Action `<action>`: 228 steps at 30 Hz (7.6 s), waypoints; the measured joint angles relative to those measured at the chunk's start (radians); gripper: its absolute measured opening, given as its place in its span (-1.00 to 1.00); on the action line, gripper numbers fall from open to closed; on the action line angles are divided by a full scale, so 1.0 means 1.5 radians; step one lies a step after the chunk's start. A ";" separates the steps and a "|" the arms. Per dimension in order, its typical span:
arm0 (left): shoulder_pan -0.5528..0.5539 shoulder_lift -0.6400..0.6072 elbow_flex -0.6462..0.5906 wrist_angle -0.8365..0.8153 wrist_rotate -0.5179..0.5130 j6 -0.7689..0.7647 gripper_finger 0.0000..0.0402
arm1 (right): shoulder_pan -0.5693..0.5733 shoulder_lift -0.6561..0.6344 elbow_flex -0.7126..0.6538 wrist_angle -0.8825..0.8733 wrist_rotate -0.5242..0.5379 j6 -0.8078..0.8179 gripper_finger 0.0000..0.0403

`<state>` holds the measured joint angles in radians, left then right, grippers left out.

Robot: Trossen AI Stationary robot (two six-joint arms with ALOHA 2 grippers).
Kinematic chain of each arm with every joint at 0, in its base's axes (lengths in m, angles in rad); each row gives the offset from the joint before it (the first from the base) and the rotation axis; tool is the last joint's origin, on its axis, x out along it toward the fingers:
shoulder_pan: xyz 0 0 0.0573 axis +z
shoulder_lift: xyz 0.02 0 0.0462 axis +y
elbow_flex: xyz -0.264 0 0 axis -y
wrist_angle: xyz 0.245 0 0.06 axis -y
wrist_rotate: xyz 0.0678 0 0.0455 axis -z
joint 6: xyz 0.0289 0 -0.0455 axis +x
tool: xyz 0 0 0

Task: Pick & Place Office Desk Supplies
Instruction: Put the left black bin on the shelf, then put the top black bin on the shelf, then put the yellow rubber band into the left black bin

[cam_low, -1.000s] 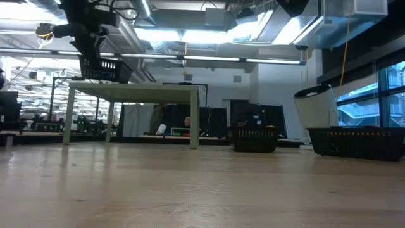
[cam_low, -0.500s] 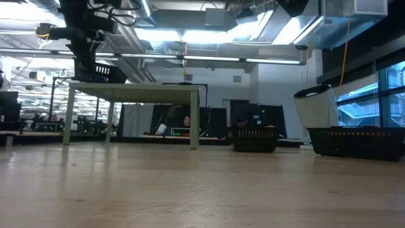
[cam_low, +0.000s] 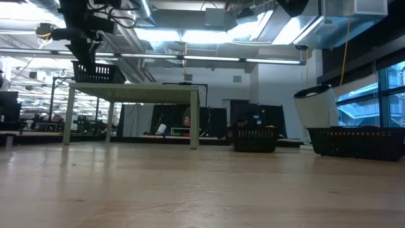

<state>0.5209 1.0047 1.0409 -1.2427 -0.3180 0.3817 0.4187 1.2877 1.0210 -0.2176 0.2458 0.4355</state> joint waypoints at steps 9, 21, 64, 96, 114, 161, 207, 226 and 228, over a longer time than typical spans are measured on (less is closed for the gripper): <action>-0.017 -0.002 0.012 -0.010 -0.061 0.026 -0.43 | 0.000 0.000 0.000 0.000 0.000 0.000 0.18; -0.078 -0.006 0.040 -0.002 -0.129 -0.024 -0.31 | 0.000 0.000 0.000 0.000 0.000 0.000 0.18; -0.429 0.051 -0.037 0.382 0.097 -0.276 -0.33 | 0.000 0.000 0.000 0.023 0.062 -0.003 0.18; -0.492 0.139 -0.079 0.543 0.033 -0.316 -0.33 | -0.190 0.140 0.000 -0.285 0.061 -0.263 0.18; -0.524 0.139 -0.079 0.549 0.033 -0.316 -0.33 | -0.317 0.272 0.000 -0.282 0.000 -0.314 -0.27; -0.582 0.120 -0.079 0.547 0.034 -0.370 -0.33 | -0.130 0.284 0.000 0.040 -0.107 -0.122 -0.94; -0.657 0.099 -0.079 0.547 0.008 -0.405 -0.22 | -0.152 0.422 0.350 -0.385 -0.139 -0.249 0.08; -0.625 0.152 -0.079 0.545 -0.086 -0.367 -0.16 | -0.207 0.328 0.305 -0.427 -0.134 -0.295 -0.04; -0.608 0.164 -0.079 0.546 -0.086 -0.353 -0.12 | -0.212 0.306 0.269 -0.394 -0.134 -0.285 -0.04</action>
<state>-0.3913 1.2512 0.9230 -0.4231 -0.4477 -0.1483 0.1011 1.7471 1.4240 -0.8083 0.0448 0.0078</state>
